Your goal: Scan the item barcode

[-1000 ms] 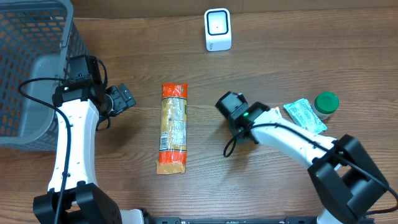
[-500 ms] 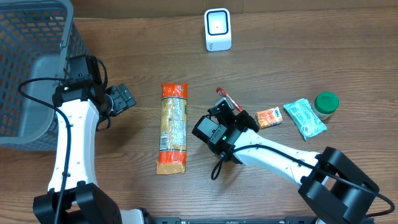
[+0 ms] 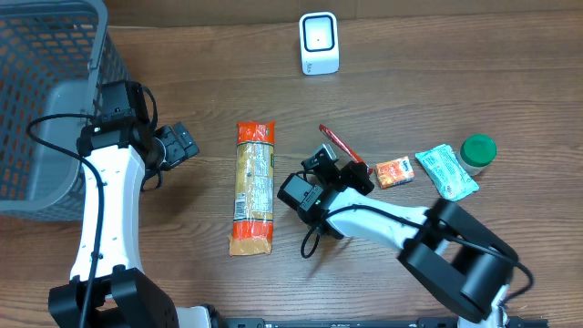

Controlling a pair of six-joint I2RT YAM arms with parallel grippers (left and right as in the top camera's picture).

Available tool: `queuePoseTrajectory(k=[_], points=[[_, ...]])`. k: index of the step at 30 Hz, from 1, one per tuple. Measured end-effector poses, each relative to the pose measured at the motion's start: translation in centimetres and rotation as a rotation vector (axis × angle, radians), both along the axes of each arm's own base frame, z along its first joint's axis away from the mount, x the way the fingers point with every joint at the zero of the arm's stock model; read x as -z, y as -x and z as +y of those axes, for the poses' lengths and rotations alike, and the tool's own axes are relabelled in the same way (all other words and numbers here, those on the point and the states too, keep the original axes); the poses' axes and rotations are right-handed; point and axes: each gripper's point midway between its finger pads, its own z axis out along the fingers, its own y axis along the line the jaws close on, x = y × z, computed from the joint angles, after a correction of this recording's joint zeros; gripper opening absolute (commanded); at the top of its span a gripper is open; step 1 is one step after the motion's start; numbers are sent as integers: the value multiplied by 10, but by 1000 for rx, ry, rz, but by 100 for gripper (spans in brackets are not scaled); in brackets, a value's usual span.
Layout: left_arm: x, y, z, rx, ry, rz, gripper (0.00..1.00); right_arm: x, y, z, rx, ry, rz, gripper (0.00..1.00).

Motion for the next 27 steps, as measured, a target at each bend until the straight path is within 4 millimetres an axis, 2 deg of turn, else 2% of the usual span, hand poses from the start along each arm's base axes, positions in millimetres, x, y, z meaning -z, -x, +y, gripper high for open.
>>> queuePoseTrajectory(k=[5, 11, 27], points=[[0, 0, 0, 0, 0, 0, 100, 15, 2, 0, -3, 19, 31, 4], [0, 0, 0, 0, 0, 0, 100, 27, 6, 8, -12, -47, 94, 4], [0, 0, 0, 0, 0, 0, 100, 35, 8, 12, -19, -45, 102, 4]])
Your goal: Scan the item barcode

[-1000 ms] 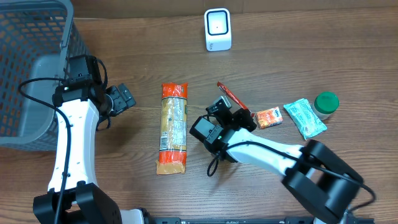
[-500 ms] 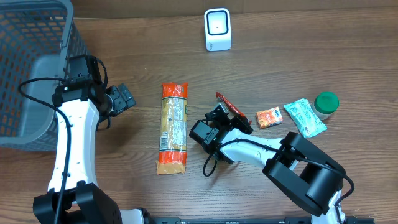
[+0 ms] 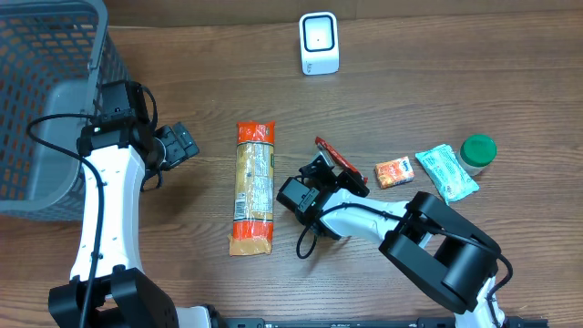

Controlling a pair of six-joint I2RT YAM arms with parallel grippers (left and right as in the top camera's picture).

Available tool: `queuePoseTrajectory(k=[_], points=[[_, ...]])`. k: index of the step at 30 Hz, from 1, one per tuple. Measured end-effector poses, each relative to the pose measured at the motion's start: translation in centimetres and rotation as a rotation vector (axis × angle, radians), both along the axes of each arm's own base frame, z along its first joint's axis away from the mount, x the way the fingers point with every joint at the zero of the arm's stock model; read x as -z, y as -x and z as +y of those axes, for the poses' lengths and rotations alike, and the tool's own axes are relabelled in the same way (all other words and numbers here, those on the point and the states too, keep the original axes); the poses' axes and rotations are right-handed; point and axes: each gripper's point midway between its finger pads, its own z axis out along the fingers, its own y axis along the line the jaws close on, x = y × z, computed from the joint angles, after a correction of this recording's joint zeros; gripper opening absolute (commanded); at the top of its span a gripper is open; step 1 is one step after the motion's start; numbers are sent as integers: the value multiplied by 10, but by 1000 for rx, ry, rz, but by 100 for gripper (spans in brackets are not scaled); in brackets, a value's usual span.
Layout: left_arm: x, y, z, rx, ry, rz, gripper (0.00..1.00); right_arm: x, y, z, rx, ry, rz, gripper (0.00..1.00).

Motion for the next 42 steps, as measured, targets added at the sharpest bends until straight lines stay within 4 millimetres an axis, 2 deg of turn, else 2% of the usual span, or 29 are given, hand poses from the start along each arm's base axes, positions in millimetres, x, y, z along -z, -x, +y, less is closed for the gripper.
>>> queuePoseTrajectory(k=[6, 10, 21, 25, 30, 31, 33, 37, 40, 42], points=[[0, 0, 0, 0, 0, 0, 100, 1, 9, 16, -44, -12, 4, 4], [0, 0, 0, 0, 0, 0, 100, 6, 17, 27, -67, -46, 32, 11], [0, 0, 0, 0, 0, 0, 100, 9, 21, 35, -74, -82, 79, 21], [0, 0, 0, 0, 0, 0, 100, 8, 27, 40, -74, -144, 131, 25], [0, 0, 0, 0, 0, 0, 100, -2, 34, 52, -76, -288, 214, 28], [0, 0, 0, 0, 0, 0, 100, -6, 35, 54, -77, -318, 226, 33], [0, 0, 0, 0, 0, 0, 100, -16, 36, 58, -78, -382, 251, 35], [0, 0, 0, 0, 0, 0, 100, -36, 36, 56, -61, -505, 306, 44], [0, 0, 0, 0, 0, 0, 100, -39, 35, 48, -23, -592, 385, 37], [0, 0, 0, 0, 0, 0, 100, -36, 36, 39, 20, -635, 443, 37]])
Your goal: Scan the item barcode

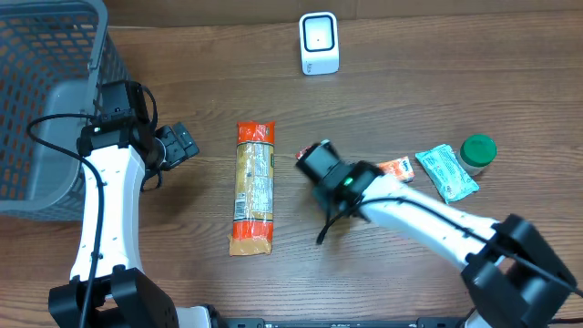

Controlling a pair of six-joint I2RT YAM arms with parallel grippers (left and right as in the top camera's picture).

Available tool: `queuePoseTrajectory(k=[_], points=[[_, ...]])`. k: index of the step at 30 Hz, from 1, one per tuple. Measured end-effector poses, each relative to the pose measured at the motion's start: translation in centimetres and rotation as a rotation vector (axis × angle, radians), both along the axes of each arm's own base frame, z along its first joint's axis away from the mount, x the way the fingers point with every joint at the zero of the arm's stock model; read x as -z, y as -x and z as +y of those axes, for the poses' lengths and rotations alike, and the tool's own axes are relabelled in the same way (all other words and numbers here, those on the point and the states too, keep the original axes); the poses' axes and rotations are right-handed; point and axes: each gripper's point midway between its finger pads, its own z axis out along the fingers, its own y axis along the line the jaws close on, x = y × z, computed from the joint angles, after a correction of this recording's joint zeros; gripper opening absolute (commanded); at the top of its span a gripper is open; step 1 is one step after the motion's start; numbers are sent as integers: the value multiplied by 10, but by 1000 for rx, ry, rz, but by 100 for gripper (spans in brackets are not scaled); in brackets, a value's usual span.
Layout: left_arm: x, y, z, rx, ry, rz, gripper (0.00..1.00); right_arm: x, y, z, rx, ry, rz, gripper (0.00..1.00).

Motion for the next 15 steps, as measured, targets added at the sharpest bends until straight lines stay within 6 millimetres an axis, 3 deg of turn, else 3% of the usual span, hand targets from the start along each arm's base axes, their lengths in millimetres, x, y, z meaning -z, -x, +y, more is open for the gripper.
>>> queuePoseTrajectory(k=[3, 10, 15], points=[[0, 0, 0, 0, 0, 0, 100, 4, 4, -9, 27, -33, 84, 37], [0, 0, 0, 0, 0, 0, 100, 14, 19, 11, -26, -74, 140, 38], [0, 0, 0, 0, 0, 0, 100, 26, 14, 14, -37, -39, 113, 39]])
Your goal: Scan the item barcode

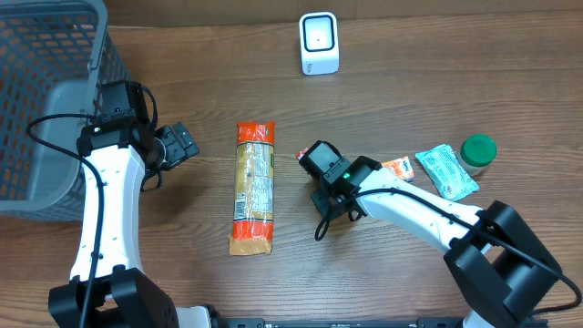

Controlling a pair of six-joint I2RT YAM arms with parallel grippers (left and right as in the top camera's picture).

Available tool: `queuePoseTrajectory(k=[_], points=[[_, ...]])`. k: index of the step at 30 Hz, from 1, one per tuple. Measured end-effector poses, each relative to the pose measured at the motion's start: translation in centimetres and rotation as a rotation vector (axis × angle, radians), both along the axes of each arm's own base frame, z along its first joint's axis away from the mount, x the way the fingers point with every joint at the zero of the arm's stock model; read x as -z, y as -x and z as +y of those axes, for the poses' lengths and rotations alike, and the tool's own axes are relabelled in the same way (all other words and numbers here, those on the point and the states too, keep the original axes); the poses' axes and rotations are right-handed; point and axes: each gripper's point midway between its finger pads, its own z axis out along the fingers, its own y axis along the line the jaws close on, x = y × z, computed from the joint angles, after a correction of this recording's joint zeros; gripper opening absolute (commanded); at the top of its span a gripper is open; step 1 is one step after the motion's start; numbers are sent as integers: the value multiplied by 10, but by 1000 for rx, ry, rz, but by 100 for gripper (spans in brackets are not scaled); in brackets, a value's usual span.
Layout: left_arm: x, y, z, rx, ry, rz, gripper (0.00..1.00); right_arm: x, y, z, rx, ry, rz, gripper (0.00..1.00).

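Note:
The white barcode scanner stands at the back of the table. My right gripper is in the middle of the table, below the scanner, and is shut on a slim red packet; only the packet's red tip shows at the gripper's left edge. My left gripper hovers at the left, between the basket and the long package, open and holding nothing.
A long orange and yellow package lies left of the right gripper. A small orange packet, a teal pouch and a green-lidded bottle sit at the right. A grey mesh basket fills the far left.
The right gripper with the red packet has shifted slightly and its arm has swung lower. The left arm and the other items are where they were.
The red packet first lay on the table by the small orange packet, with the right gripper low just left of it. Then the gripper was at the packet's end. Later the packet was off its spot and in the gripper, where it stays now.

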Motion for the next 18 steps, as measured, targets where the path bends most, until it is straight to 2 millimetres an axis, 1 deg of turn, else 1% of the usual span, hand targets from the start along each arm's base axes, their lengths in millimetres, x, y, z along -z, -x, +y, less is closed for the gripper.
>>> queuePoseTrajectory(k=[6, 18], points=[[0, 0, 0, 0, 0, 0, 100, 2, -11, 1, -20, 13, -51, 39], [0, 0, 0, 0, 0, 0, 100, 1, -15, 4, -53, 14, -71, 36]])
